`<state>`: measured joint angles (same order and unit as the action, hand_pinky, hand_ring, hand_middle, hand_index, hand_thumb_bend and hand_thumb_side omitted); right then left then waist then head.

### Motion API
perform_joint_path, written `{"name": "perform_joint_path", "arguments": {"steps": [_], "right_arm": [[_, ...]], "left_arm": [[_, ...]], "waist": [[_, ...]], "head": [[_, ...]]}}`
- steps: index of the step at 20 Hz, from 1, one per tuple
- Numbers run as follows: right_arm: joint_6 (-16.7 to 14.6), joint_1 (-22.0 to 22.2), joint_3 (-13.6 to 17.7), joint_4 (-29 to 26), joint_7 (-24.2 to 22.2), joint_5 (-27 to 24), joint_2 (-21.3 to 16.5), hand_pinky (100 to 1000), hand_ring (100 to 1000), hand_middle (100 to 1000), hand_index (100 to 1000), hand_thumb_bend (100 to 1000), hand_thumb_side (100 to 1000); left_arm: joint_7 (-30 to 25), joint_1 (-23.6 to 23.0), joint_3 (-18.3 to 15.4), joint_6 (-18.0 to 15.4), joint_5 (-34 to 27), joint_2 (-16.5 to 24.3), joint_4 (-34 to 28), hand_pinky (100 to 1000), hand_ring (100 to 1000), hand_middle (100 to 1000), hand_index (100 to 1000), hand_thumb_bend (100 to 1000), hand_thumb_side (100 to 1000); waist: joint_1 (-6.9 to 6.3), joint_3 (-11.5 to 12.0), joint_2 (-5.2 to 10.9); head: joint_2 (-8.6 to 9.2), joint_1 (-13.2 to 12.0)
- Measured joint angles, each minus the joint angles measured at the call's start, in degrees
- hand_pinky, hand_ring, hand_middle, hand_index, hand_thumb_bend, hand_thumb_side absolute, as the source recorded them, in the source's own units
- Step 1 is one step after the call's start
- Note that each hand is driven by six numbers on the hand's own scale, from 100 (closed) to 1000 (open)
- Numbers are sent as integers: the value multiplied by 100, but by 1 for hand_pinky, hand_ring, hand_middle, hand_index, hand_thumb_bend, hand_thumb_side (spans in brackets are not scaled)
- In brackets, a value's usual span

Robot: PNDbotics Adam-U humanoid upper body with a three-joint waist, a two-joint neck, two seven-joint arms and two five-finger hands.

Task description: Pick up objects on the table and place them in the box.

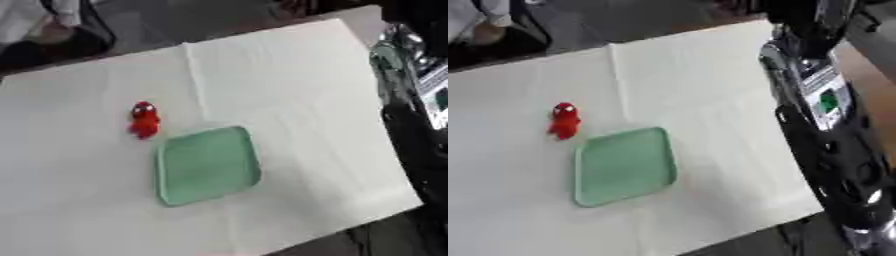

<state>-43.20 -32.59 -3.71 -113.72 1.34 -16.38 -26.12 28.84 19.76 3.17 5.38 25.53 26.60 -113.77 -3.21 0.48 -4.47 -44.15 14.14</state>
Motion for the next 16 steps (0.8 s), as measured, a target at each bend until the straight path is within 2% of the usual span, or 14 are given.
{"name": "perform_joint_path", "arguments": {"steps": [12,13,14,15,16], "right_arm": [[-13,0,2,0,13,27,2,205,367,427,486,100,511],[-15,0,9,0,17,40,2,205,367,427,486,100,511],[-14,1,27,0,23,48,2,205,367,427,486,100,537],[-11,4,44,0,43,59,2,205,368,427,486,100,510],[-9,23,64,0,65,74,2,205,368,427,486,100,510]], "left_arm": [[-24,0,0,25,0,5,0,332,473,623,815,326,795],[-51,1,2,51,0,8,0,292,434,595,827,323,811],[-113,3,6,109,0,52,0,292,434,582,827,325,798],[-233,13,20,194,5,128,0,275,420,593,845,312,837],[-450,51,59,312,29,251,0,277,422,594,846,311,838]], "waist": [[7,-49,0],[11,-78,0],[11,-90,0],[11,-105,0],[9,-109,3]], "head": [[0,-2],[0,-1],[0,-1],[0,-1],[0,-3]]}}
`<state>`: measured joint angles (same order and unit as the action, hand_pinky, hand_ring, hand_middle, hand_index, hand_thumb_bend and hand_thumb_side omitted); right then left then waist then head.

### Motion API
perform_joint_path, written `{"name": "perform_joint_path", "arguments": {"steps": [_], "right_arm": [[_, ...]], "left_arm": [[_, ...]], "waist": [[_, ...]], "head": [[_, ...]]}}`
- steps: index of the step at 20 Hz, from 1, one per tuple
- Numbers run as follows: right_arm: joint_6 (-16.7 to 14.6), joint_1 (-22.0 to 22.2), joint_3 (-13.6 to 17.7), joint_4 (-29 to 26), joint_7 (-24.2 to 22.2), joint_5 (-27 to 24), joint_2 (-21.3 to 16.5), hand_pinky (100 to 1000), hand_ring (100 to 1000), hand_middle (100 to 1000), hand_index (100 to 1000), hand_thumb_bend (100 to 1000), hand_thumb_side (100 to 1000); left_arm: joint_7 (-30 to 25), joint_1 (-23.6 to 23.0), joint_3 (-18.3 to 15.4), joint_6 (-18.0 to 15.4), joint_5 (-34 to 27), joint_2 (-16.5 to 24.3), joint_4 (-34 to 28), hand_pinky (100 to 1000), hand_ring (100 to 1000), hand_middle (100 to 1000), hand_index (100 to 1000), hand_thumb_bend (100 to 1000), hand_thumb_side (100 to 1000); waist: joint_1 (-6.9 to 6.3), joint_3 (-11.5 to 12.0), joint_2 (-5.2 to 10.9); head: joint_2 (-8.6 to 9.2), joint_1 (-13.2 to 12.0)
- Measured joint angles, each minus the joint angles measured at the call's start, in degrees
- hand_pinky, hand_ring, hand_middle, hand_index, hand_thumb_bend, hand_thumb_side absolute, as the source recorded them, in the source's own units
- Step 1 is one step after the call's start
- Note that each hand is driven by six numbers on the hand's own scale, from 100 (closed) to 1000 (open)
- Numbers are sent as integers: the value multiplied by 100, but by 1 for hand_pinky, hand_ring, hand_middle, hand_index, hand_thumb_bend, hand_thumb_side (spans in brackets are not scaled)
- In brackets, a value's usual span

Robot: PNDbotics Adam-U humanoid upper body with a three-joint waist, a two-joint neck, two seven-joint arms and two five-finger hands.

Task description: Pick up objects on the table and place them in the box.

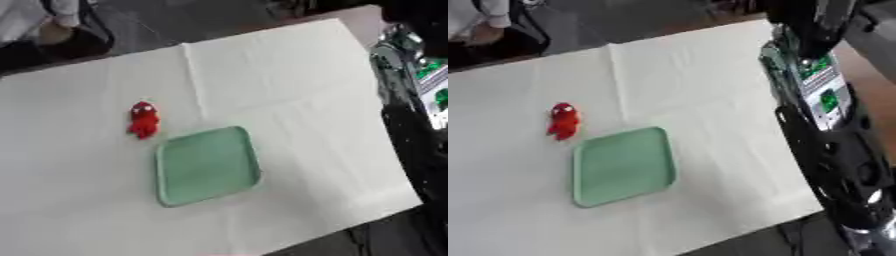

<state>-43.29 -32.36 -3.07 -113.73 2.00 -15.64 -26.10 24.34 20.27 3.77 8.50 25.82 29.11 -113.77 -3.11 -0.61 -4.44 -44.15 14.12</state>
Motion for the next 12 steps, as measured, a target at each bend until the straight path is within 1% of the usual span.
{"name": "perform_joint_path", "arguments": {"steps": [1,2,3,4,5,6,7,8,9,10,11,12], "right_arm": [[3,21,10,0,17,18,0,205,368,427,486,100,510],[7,24,10,0,36,31,0,205,368,427,486,100,510],[8,25,11,0,47,47,-1,205,367,427,486,100,510],[12,29,11,0,60,65,-2,205,367,427,486,100,510],[19,33,11,0,72,75,-3,205,367,426,486,100,510],[24,49,11,0,77,84,-4,205,366,426,486,100,511],[26,66,10,0,79,94,-4,205,366,426,486,100,511],[32,71,7,0,85,102,-4,205,366,426,486,100,511],[36,71,7,0,87,110,-4,205,366,426,486,100,511],[40,71,6,0,91,113,-4,205,366,426,486,100,511],[46,71,5,0,94,114,-4,205,366,425,486,100,511],[49,71,4,0,94,114,-4,205,366,425,486,100,512]], "left_arm": [[-296,37,39,137,42,158,0,324,472,658,851,286,866],[-675,86,88,288,105,352,0,324,472,658,851,286,866],[-1107,151,138,437,191,564,0,372,513,711,848,273,878],[-1564,227,188,573,293,789,2,361,503,701,849,275,876],[-2006,294,228,682,402,1000,3,397,532,724,842,275,876],[-2381,358,267,756,501,1186,14,402,535,726,840,277,874],[-2700,423,304,806,586,1363,42,417,547,732,832,317,846],[-2955,511,349,830,659,1528,76,417,547,732,832,317,846],[-3166,606,399,825,724,1675,116,454,572,733,815,558,639],[-3368,686,463,788,798,1815,174,453,570,729,813,581,627],[-3562,775,529,730,884,1937,251,428,546,708,806,680,602],[-3735,879,594,681,957,2039,351,421,539,705,807,705,595]], "waist": [[-4,-1,7],[-15,-4,23],[-29,-10,39],[-40,-18,51],[-47,-28,57],[-50,-29,59],[-54,-33,60],[-62,-45,66],[-71,-63,74],[-82,-79,85],[-90,-91,90],[-96,-102,91]], "head": [[0,-2],[0,-3],[0,-4],[0,-4],[0,-4],[0,-4],[0,-5],[0,-10],[0,-26],[0,-45],[0,-48],[0,-49]]}}
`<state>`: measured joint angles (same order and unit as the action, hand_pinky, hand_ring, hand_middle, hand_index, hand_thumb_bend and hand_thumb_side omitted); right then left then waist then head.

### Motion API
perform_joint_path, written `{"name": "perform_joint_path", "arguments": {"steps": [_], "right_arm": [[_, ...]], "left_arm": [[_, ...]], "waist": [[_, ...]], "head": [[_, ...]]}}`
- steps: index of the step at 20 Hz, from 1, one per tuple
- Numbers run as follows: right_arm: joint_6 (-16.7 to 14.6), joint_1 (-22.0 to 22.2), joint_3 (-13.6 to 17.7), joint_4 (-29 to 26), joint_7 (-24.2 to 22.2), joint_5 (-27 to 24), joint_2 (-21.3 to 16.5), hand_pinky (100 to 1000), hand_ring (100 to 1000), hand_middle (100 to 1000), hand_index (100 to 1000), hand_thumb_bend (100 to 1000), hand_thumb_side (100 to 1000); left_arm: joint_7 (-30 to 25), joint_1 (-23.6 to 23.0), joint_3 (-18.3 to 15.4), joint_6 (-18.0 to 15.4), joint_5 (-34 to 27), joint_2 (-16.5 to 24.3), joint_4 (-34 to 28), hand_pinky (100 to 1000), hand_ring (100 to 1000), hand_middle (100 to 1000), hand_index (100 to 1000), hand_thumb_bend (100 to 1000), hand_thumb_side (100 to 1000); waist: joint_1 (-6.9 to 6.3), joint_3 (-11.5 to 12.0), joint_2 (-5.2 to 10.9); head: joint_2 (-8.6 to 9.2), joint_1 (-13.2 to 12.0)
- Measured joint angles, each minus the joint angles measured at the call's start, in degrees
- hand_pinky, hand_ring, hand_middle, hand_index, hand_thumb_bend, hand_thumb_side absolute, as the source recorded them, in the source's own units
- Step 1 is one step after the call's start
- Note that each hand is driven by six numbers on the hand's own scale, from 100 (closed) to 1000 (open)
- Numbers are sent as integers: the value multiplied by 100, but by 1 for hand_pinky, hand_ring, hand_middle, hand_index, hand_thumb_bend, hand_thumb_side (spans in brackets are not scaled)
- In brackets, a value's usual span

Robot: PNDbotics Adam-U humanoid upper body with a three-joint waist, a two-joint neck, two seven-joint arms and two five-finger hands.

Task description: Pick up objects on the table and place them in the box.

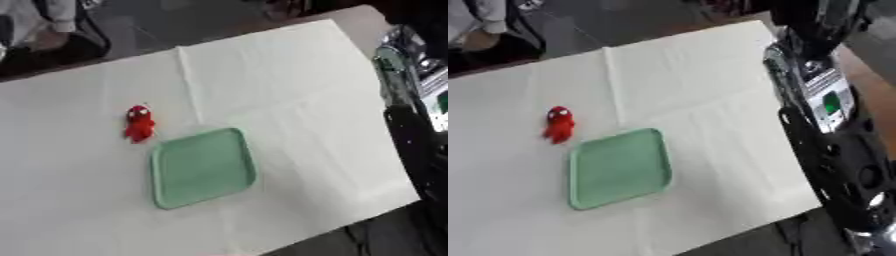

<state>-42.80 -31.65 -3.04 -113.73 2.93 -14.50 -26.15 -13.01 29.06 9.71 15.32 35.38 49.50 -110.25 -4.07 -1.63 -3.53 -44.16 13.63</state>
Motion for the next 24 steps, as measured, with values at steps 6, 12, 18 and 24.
{"name": "perform_joint_path", "arguments": {"steps": [6,12,18,24], "right_arm": [[27,0,-32,0,-26,-7,1,206,365,424,486,100,513],[43,-2,-36,0,-41,-63,15,202,366,424,481,100,503],[60,-5,-34,0,15,-148,55,207,364,421,480,100,506],[148,-51,-34,0,56,-154,115,209,363,418,478,100,506]], "left_arm": [[-533,579,484,81,-155,238,972,412,539,727,842,903,573],[-955,1134,1006,313,-591,170,2007,428,609,755,908,908,584],[-1848,1677,1474,468,-363,-176,2973,502,686,788,917,902,548],[-2805,2006,1835,70,189,-649,3676,567,739,810,912,900,498]], "waist": [[-25,-39,11],[-43,-77,29],[-51,-120,30],[-63,-179,30]], "head": [[0,-52],[-1,-73],[-1,-153],[-1,-204]]}}
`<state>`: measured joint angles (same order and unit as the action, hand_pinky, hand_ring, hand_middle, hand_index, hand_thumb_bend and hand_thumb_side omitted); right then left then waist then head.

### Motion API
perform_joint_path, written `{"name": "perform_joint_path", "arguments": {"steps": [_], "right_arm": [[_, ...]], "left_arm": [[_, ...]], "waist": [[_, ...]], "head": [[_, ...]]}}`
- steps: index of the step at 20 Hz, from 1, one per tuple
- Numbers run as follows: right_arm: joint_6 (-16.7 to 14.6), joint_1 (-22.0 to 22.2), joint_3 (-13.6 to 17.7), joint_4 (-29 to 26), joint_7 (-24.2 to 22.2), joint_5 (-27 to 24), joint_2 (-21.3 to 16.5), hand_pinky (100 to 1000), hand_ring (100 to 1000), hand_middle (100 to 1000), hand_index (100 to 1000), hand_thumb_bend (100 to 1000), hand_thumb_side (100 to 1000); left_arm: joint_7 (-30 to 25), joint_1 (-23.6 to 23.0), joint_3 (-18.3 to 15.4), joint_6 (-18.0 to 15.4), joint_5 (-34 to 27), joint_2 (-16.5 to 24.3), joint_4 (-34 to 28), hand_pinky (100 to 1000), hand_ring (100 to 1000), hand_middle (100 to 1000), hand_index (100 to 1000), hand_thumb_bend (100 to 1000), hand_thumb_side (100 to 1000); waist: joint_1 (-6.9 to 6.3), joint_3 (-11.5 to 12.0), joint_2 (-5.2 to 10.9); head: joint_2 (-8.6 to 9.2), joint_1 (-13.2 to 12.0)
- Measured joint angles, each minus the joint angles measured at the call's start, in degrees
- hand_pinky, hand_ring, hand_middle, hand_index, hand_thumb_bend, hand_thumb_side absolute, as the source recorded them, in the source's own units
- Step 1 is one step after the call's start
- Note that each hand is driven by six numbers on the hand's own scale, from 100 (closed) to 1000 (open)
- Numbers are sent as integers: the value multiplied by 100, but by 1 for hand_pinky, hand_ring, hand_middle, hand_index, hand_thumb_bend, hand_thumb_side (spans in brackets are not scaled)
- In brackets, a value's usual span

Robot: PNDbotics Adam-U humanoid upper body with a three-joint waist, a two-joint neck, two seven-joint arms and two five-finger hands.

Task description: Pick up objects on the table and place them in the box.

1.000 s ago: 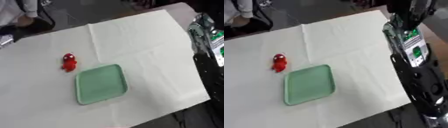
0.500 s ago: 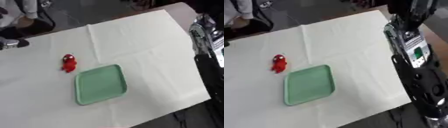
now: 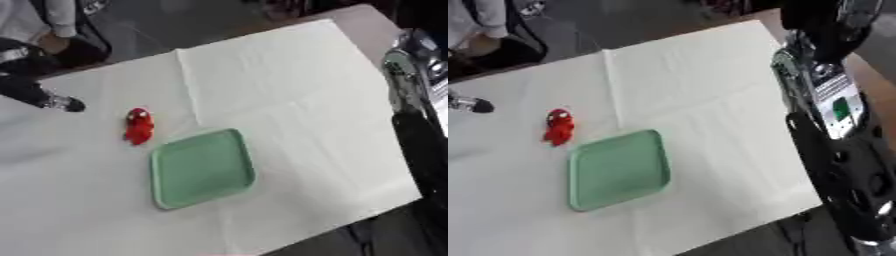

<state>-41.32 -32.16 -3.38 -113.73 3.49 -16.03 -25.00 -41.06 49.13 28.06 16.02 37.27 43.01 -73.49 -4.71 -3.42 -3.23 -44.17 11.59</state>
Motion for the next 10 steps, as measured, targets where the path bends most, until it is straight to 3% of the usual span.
{"name": "perform_joint_path", "arguments": {"steps": [6,10], "right_arm": [[76,-3,4,0,46,-6,38,209,364,418,477,100,505],[100,-24,3,0,76,9,38,209,365,420,477,100,504]], "left_arm": [[-823,202,545,-672,147,-312,353,600,766,829,917,887,471],[-1042,203,798,-1005,268,-386,477,621,780,842,915,859,479]], "waist": [[-19,-47,0],[-20,-52,0]], "head": [[0,-5],[0,-7]]}}
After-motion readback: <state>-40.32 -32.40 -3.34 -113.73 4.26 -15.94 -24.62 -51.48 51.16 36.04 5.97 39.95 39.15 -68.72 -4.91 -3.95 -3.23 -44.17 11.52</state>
